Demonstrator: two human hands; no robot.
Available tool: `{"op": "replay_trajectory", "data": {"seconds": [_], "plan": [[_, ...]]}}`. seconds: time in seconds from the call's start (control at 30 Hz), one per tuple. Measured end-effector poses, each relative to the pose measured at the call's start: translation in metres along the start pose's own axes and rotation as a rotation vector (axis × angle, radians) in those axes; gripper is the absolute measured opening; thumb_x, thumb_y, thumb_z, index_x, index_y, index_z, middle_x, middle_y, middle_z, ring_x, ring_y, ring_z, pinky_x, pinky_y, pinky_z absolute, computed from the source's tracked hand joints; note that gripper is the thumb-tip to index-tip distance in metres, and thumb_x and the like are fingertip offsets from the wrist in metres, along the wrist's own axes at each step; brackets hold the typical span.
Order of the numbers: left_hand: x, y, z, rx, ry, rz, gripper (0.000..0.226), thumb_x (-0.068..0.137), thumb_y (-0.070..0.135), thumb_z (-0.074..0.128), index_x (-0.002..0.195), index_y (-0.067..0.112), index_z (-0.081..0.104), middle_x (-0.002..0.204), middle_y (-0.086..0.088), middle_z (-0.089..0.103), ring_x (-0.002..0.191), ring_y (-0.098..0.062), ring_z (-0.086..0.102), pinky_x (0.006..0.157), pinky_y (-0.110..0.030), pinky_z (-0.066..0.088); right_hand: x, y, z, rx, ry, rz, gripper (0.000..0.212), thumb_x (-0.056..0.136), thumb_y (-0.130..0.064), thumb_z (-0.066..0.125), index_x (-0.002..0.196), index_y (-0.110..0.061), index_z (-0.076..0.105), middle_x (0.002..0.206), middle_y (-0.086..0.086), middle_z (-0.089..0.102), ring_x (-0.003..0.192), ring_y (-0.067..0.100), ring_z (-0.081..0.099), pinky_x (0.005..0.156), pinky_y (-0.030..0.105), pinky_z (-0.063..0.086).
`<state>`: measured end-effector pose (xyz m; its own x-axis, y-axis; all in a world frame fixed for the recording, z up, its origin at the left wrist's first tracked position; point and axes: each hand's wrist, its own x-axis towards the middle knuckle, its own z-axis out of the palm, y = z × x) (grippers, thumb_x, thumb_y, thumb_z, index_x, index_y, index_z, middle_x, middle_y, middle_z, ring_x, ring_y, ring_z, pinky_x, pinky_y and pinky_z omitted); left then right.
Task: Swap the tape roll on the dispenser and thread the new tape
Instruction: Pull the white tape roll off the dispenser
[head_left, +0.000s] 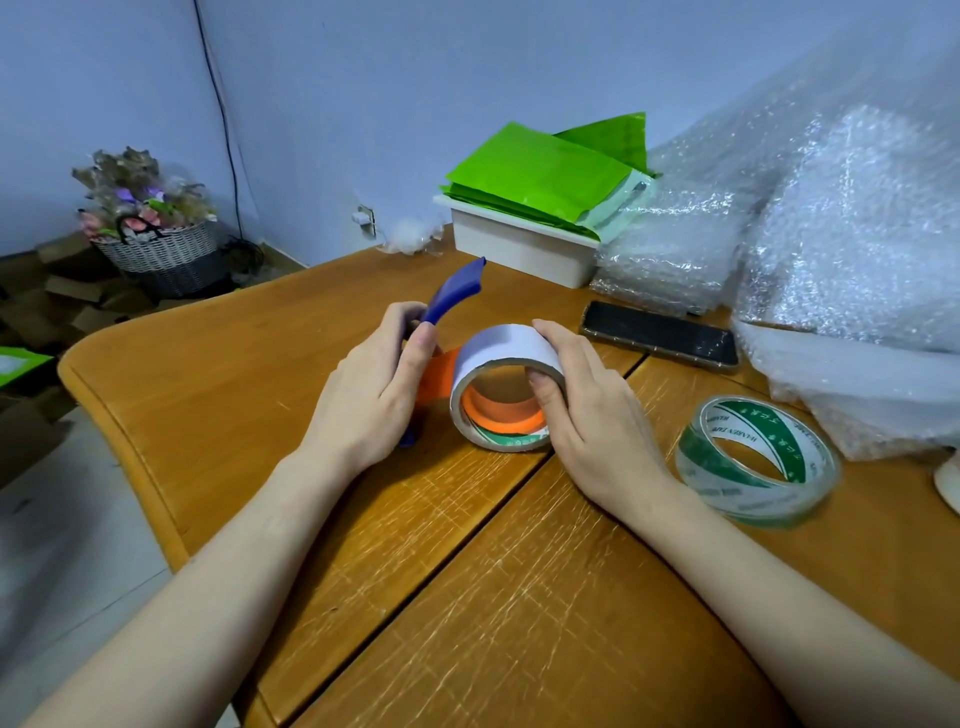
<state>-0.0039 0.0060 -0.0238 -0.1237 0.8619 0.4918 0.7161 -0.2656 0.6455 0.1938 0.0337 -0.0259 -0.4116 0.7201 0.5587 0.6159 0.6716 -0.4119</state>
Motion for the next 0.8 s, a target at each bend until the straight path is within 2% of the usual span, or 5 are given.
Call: {"op": "replay_trajectory", "data": {"seconds": [0.13, 0.33, 0.57, 0.7, 0.8], "plan": [[0.0, 0.0, 0.0, 0.017, 0.018, -0.004, 0.062, 0.086, 0.068, 0.01, 0.122, 0.03, 0.042, 0.097, 0.01, 0.06, 0.081, -0.004, 0.056, 0.067, -0.029, 0.042, 0.006, -0.006, -0.006, -0.064, 0.031, -0.068, 0.046, 0.095, -0.042, 0.026, 0.129, -0.017, 0.045, 0.122, 0.002, 0.055, 0.099, 0.016, 0.055, 0.083, 0.032, 0.042], [0.001, 0.001, 0.001, -0.013, 0.057, -0.06, 0.065, 0.083, 0.073, 0.007, 0.117, 0.031, 0.043, 0.09, 0.006, 0.062, 0.072, -0.012, 0.059, 0.063, -0.032, 0.045, 0.01, -0.013, -0.013, -0.153, 0.14, -0.185, 0.038, 0.094, -0.031, 0.038, 0.123, -0.011, 0.053, 0.114, 0.008, 0.059, 0.102, 0.021, 0.054, 0.081, 0.029, 0.038], [0.0, 0.007, -0.002, 0.028, 0.096, -0.08, 0.06, 0.088, 0.06, 0.012, 0.122, 0.024, 0.045, 0.081, 0.014, 0.055, 0.074, -0.009, 0.054, 0.059, -0.019, 0.031, 0.02, -0.02, -0.031, 0.15, 0.241, -0.121, 0.034, 0.096, -0.03, 0.037, 0.115, -0.012, 0.059, 0.103, 0.001, 0.066, 0.088, 0.016, 0.061, 0.075, 0.036, 0.046], [0.002, 0.005, -0.001, -0.028, 0.158, -0.105, 0.06, 0.083, 0.071, 0.009, 0.107, 0.029, 0.043, 0.083, 0.009, 0.058, 0.065, -0.017, 0.058, 0.063, -0.036, 0.046, 0.03, -0.02, -0.042, 0.29, 0.306, -0.031, 0.029, 0.097, -0.028, 0.038, 0.116, -0.012, 0.054, 0.1, -0.001, 0.066, 0.088, 0.014, 0.062, 0.079, 0.036, 0.048], [0.004, 0.003, -0.002, -0.054, 0.242, -0.14, 0.062, 0.082, 0.076, 0.009, 0.102, 0.029, 0.044, 0.078, 0.01, 0.056, 0.064, -0.027, 0.06, 0.068, -0.051, 0.052, 0.035, -0.014, -0.047, 0.356, 0.296, 0.069, 0.027, 0.099, -0.028, 0.034, 0.118, -0.017, 0.05, 0.091, -0.016, 0.06, 0.082, -0.007, 0.056, 0.077, 0.019, 0.044]]}}
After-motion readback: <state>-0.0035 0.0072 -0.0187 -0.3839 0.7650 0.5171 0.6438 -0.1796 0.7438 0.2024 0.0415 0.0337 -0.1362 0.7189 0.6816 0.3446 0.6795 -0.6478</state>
